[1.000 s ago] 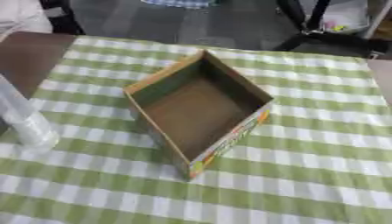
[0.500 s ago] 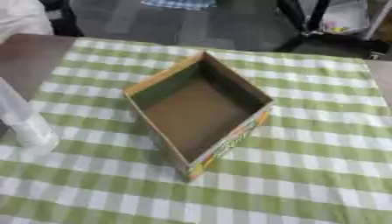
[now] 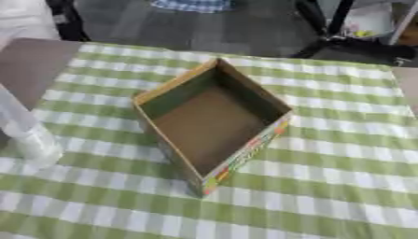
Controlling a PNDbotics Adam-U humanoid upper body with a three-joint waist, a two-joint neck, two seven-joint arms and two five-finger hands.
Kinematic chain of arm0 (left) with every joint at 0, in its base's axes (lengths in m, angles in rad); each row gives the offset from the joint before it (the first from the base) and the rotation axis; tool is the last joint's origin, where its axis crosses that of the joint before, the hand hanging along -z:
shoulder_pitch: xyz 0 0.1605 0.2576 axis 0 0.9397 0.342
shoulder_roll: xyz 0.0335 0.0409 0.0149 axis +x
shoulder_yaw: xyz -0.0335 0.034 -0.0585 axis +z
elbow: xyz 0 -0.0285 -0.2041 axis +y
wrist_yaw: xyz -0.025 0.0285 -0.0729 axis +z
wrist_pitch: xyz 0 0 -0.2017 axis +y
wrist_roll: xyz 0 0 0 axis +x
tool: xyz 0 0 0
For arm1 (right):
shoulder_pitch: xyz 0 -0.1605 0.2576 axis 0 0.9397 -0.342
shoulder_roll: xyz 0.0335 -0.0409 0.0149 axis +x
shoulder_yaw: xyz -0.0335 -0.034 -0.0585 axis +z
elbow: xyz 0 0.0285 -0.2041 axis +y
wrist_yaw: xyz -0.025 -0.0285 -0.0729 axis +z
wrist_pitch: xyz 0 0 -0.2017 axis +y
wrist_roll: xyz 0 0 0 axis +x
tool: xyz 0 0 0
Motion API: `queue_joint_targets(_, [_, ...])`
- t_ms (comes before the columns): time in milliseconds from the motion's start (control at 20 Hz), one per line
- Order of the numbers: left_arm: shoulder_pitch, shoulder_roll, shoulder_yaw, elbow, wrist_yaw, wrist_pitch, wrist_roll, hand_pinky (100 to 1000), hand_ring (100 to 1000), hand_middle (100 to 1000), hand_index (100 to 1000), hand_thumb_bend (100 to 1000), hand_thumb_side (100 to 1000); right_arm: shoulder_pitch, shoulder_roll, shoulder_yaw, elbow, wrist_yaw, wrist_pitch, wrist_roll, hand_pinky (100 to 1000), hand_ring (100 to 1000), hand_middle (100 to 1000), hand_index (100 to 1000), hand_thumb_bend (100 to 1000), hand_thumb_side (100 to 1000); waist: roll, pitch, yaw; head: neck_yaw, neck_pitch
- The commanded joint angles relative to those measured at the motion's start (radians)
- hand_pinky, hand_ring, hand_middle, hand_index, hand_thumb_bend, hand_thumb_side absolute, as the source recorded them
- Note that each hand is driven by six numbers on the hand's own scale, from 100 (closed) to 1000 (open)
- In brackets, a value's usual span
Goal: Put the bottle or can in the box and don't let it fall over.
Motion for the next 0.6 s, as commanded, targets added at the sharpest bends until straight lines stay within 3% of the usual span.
queue_joint_targets(50, [-0.019,0.059,-0.002,0.012,0.005,-0.005,-0.002,1000,1000,985,1000,311,480,-0.003,-0.01,-0.005,-0.018,0.005,0.001,0.002,920,1000,1000,1000,100,605,0.002,-0.008,0.001,0.022,-0.009])
queue_joint_targets(250, [-0.038,0.08,-0.013,0.039,0.005,-0.012,-0.007,1000,1000,987,1000,314,481,-0.003,-0.009,-0.003,-0.018,0.007,0.001,0.004,920,1000,1000,1000,100,605,0.001,-0.007,0.003,0.051,-0.009])
queue_joint_targets(600, [-0.076,0.11,-0.048,0.083,-0.007,-0.027,-0.035,1000,1000,986,1000,316,481,-0.002,-0.012,0.001,-0.018,0.005,0.001,0.007,920,1000,1000,1000,100,604,-0.001,-0.009,0.004,0.051,-0.015])
